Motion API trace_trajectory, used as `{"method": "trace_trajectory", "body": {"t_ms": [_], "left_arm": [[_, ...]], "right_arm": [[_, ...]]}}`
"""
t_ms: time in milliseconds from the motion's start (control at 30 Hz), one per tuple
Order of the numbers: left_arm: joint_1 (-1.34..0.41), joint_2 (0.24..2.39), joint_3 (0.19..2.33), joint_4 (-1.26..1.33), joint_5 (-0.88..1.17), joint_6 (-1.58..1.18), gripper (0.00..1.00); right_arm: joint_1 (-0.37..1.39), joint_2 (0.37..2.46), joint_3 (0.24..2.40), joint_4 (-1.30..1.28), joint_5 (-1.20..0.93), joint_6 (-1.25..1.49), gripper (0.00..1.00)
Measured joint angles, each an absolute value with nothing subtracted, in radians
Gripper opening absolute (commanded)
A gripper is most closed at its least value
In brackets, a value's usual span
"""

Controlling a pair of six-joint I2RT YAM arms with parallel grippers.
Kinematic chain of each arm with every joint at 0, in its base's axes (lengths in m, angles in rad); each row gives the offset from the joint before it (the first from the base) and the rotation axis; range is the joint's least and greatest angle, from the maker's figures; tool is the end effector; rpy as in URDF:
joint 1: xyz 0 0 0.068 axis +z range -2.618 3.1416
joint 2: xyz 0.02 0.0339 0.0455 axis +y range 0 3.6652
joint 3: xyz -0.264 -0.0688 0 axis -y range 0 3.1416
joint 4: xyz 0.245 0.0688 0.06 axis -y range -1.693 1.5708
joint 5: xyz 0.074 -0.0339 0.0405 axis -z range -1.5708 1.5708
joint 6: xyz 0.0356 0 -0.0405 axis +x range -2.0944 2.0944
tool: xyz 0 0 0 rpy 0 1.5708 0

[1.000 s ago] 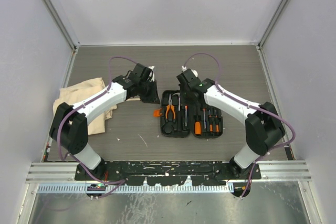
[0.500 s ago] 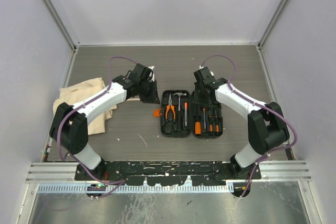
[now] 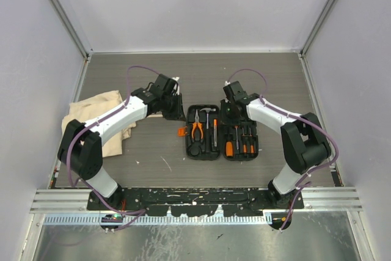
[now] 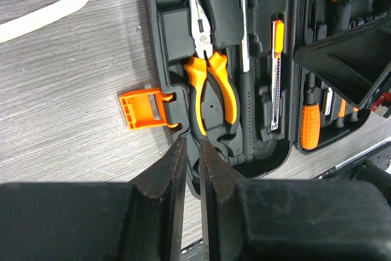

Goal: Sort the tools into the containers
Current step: Adjust the utility knife in the storage box, then close the storage box at the center of the board.

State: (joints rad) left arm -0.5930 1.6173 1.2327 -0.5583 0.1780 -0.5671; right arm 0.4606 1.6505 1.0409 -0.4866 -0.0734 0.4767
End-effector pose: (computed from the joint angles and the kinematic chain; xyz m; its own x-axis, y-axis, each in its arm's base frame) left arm 0.2834 -0.1986 0.2527 -0.9078 -0.0257 -0.4185 0.1762 0.8823 -0.4364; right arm 0.2911 0.1474 0.1882 -0.9251 0.0518 -0.3761 -0.0549 0.9620 0.2676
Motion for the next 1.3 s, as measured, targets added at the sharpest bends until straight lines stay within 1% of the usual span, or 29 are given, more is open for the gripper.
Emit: {"method": "trace_trajectory", "body": {"t_ms": [400, 533, 700, 867, 967, 1033, 1067, 1200, 1300], "left_arm": [[-0.593, 1.617, 1.211, -0.559, 0.158, -0.560, 0.14], [-0.593, 1.616, 1.198, -0.559, 0.143, -0.559, 0.16], [-0.591, 1.602, 1.182, -0.562, 0.115, -0.555, 0.18], [-0.580, 1.578, 1.164, -0.562, 0.101, -0.551, 0.18], [-0.574, 1.574, 1.155, -0.561, 0.100, -0.547, 0.18], [-0.572, 1.572, 1.142, -0.561, 0.100, -0.541, 0.18], [-0.572, 1.572, 1.135, -0.561, 0.100, -0.540, 0.18], [-0.570, 1.572, 1.119, -0.561, 0.101, -0.535, 0.20], [-0.569, 1.572, 1.117, -0.558, 0.102, -0.534, 0.20]], "right_arm": [[0.539, 1.667, 1.041, -0.415, -0.117, 0.375, 0.26], [0.549, 1.660, 1.041, -0.420, -0.097, 0.374, 0.30], [0.553, 1.583, 1.039, -0.443, -0.012, 0.396, 0.32], [0.540, 1.464, 1.033, -0.442, 0.073, 0.423, 0.37], [0.496, 1.415, 1.004, -0.445, 0.096, 0.432, 0.38], [0.440, 1.390, 0.963, -0.445, 0.093, 0.434, 0.46], [0.402, 1.377, 0.932, -0.447, 0.090, 0.435, 0.48], [0.266, 1.341, 0.831, -0.464, 0.064, 0.435, 0.49], [0.199, 1.324, 0.780, -0.471, 0.024, 0.434, 0.52]]}}
